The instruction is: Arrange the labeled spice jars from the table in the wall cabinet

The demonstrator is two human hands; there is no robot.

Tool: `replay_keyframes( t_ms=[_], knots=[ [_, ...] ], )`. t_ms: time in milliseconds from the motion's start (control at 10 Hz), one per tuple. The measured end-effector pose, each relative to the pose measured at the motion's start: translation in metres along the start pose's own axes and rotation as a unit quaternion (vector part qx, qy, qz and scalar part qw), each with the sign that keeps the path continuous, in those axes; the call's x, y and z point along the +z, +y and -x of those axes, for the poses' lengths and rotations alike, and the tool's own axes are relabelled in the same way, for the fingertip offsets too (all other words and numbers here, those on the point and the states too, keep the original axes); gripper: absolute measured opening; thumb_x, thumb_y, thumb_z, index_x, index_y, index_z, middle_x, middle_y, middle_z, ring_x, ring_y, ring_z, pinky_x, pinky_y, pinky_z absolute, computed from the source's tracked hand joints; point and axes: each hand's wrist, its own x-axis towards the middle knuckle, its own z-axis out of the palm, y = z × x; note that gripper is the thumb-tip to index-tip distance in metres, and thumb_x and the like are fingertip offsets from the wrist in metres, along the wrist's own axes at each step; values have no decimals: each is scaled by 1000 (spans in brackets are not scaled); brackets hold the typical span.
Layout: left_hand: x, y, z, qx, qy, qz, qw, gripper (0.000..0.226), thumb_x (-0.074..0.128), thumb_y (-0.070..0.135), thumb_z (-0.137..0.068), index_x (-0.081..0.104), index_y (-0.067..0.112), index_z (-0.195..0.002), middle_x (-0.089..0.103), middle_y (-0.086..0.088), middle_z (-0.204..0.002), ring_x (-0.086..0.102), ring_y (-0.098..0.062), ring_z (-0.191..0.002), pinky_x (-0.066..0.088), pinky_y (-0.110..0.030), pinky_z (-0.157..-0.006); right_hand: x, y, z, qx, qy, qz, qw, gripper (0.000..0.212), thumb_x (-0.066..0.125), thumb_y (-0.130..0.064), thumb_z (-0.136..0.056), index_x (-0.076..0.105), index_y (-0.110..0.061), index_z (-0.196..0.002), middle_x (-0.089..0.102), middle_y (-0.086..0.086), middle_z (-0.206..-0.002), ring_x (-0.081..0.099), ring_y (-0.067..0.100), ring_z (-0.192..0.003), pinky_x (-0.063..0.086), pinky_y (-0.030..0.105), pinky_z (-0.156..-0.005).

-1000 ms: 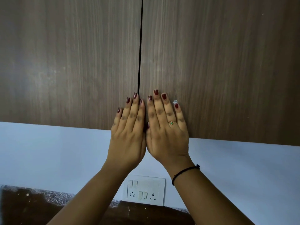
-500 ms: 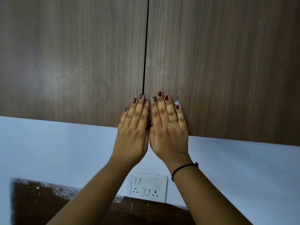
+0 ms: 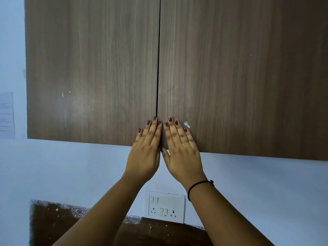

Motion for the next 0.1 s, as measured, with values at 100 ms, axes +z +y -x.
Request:
replay_keyframes(
  t_ms=[100],
  knots=[
    [-9,-1,1,-5,4,-42,999,60,27,32,-103,12,16,-159,1,-1,-167,-1,-21,-155,9,-50,-124,-10,-5,-1,12,-9,-38,999,63,29,-40,-103,16,-10,-156,13,7,-164,10,20,-152,19,40,-123]
  ],
)
